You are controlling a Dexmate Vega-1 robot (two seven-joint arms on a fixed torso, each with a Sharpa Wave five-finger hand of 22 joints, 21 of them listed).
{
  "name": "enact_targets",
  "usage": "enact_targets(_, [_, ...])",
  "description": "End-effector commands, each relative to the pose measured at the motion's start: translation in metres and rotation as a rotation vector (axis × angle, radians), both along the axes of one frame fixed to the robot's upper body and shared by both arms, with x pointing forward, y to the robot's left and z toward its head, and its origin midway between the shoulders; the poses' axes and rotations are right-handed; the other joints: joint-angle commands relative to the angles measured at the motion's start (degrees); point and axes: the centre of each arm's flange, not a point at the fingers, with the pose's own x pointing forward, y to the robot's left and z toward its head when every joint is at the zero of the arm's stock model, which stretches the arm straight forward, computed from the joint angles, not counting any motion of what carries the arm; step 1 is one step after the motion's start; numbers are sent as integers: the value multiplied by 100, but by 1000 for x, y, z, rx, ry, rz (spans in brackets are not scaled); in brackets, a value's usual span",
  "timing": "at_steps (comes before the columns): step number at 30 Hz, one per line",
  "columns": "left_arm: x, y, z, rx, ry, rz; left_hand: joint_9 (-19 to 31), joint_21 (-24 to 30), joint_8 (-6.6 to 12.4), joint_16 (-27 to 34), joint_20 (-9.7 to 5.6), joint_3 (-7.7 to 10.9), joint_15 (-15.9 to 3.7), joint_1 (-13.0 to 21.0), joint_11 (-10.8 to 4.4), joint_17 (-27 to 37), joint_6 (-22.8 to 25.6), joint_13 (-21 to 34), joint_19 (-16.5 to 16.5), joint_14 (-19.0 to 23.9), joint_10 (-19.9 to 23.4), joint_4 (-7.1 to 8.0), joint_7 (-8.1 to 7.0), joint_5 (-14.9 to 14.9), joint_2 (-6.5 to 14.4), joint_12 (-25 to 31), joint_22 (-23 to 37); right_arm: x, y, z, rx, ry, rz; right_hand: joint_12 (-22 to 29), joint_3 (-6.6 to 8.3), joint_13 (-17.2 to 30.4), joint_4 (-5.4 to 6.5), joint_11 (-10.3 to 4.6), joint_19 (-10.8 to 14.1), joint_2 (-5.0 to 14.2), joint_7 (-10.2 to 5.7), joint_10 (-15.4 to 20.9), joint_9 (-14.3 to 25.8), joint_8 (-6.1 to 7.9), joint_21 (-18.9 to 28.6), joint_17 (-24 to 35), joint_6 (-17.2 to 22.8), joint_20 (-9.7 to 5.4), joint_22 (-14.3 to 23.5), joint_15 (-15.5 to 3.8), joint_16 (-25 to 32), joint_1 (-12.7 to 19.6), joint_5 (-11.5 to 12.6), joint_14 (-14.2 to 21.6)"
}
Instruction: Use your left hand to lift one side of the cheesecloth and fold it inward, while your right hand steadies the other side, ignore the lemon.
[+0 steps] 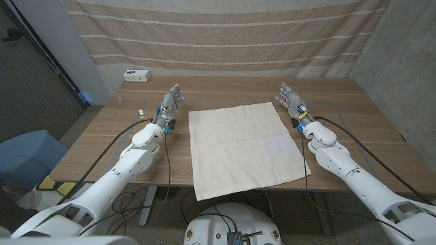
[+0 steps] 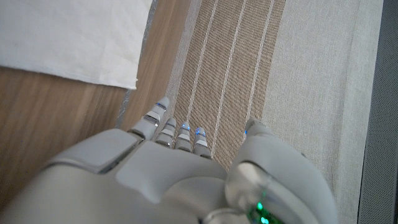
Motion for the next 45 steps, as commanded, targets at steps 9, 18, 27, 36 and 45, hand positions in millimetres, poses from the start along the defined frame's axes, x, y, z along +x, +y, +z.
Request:
enact_targets(9, [-16, -1, 17, 148, 98, 344, 27, 202, 135, 196, 672, 115, 290, 700, 97, 10, 391, 54, 770, 1011, 758, -920, -165, -270, -43, 282, 17, 1, 0, 4, -114, 7, -71, 134, 340, 41, -474, 173, 379, -51, 25, 502, 37, 104, 101, 39, 478, 374, 33, 272, 149, 495, -206, 551])
enact_targets(18, [-23, -10, 31, 306, 174, 504, 45, 214, 247, 236, 741, 206, 355, 1315, 163, 58, 1112, 105, 1002, 1631, 1535, -1677, -155, -301, -183, 422, 47, -4, 1, 11, -265, -7, -184, 194, 428, 44, -590, 191, 570, -81, -1, 840, 40, 169, 130, 43, 806, 407, 36, 275, 172, 568, -287, 810])
enact_targets(27, [-19, -22, 45, 474, 223, 528, 57, 205, 338, 235, 776, 223, 332, 1549, 130, 74, 1524, 120, 1033, 1741, 1715, -1836, -83, -307, -205, 440, 57, -9, 5, 13, -399, 4, -278, 232, 547, 43, -704, 192, 633, -46, -15, 1127, 42, 224, 116, 41, 1136, 394, 36, 244, 175, 672, -322, 997])
enact_targets(36, [-16, -35, 56, 620, 272, 568, 68, 188, 363, 256, 836, 258, 274, 1876, -4, 80, 1717, 126, 1049, 1892, 1930, -1936, -72, -327, -234, 471, 58, -13, 6, 12, -498, 27, -336, 236, 636, 43, -770, 210, 687, -13, -32, 1261, 43, 230, 113, 43, 1282, 377, 36, 223, 176, 740, -341, 1106])
enact_targets(45, [-18, -50, 62, 736, 321, 612, 80, 232, 355, 294, 864, 218, 228, 2381, 267, 89, 1915, 136, 1256, 2169, 2183, -1928, -8, -347, -382, 480, 62, -16, 11, 13, -628, 48, -391, 248, 746, 42, -810, 173, 767, 49, -43, 1437, 44, 249, 118, 55, 1483, 349, 35, 189, 187, 798, -356, 1237])
